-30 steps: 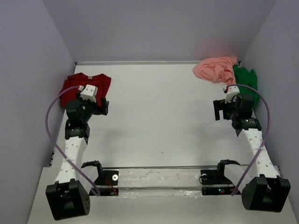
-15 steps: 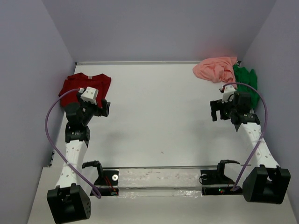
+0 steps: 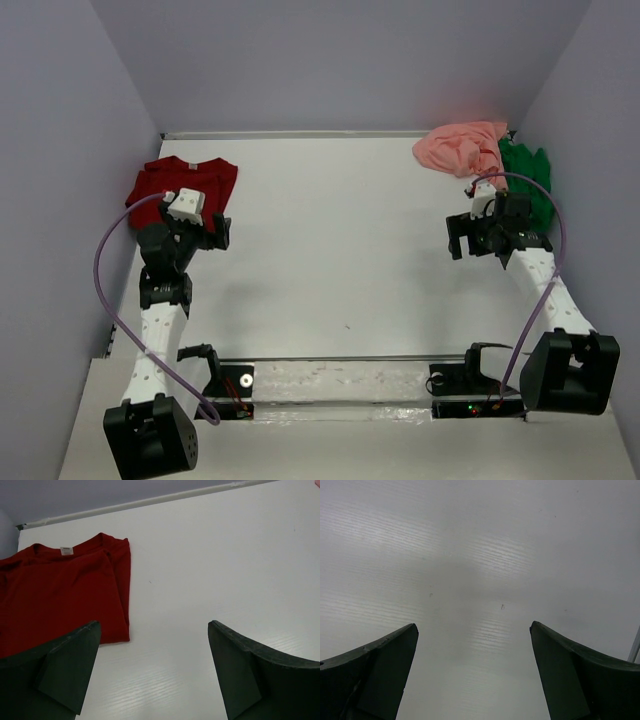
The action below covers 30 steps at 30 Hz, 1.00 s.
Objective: Fold and stack the t-shirts
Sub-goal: Put the neatly folded tshirt into the corner of the board with the left arm
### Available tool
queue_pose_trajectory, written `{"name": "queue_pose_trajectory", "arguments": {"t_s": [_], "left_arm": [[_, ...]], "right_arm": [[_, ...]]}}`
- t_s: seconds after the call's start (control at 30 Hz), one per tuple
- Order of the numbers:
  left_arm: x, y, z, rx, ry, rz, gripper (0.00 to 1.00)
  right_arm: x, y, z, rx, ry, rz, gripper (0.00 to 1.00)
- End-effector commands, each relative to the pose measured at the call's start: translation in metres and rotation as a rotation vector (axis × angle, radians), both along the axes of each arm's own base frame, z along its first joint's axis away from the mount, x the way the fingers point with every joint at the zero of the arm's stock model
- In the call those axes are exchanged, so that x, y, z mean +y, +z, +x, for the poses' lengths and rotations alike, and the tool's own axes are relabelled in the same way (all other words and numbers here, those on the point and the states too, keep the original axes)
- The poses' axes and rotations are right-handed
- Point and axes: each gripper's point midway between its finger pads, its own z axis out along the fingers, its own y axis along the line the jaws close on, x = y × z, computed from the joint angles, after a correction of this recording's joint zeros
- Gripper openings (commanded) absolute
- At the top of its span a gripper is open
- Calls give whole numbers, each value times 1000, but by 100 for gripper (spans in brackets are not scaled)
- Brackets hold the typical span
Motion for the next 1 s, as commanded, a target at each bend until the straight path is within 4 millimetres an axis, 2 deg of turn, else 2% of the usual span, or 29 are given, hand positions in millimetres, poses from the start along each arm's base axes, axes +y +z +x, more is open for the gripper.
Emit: {"name": "queue_pose_trajectory", "arguments": {"t_s": [0.0,0.07,0.1,0.13,0.17,0.2,0.23,0.27,0.3,0.33,0.37,0.4,0.53,0.57,0.63,0.7,0.73,0.77,0.8,0.93,0.97], "left_arm": [[10,21,8,-93,54,1,99],[13,27,15,-96,66,3,99],[15,19,22,-63,69,0,99],[14,28,27,-71,59,-3,99],[14,28,32,-59,54,-3,99],[16,17,41,-17,57,-6,99],[17,16,47,0,61,-8,99],[18,30,58,-10,50,5,99],[19,3,66,98,43,1,99],[21,1,73,127,46,2,99],[23,8,83,146,53,4,99],[25,-9,92,204,55,-1,99],[28,-22,119,260,39,-8,99],[29,-14,129,256,39,-12,99],[28,-46,136,371,32,-38,99],[33,-65,145,458,54,-52,99],[37,-70,146,490,75,-44,99],[40,-66,152,499,83,-36,99],[43,-79,153,543,98,-43,99],[54,-94,158,598,157,-45,99],[57,-91,162,597,166,-45,99]], "right_arm": [[4,27,6,-71,34,10,100],[8,27,4,-66,53,22,100],[8,28,4,-68,57,24,100],[9,28,3,-65,65,25,100],[10,27,2,-63,67,26,100],[10,28,2,-64,69,26,100],[10,28,2,-64,71,26,100],[10,28,1,-64,72,25,100],[10,28,1,-61,72,26,100],[10,29,1,-68,74,25,100],[10,29,1,-66,75,24,100],[10,29,1,-65,75,24,100],[10,26,0,-53,77,22,100],[10,24,0,-46,78,24,100],[9,22,0,-38,76,21,100],[10,20,0,-31,77,23,100],[10,18,0,-23,78,23,100],[10,19,0,-26,79,23,100],[10,17,0,-18,81,25,100],[11,13,0,-2,86,28,100],[11,12,-1,4,86,29,100]]}}
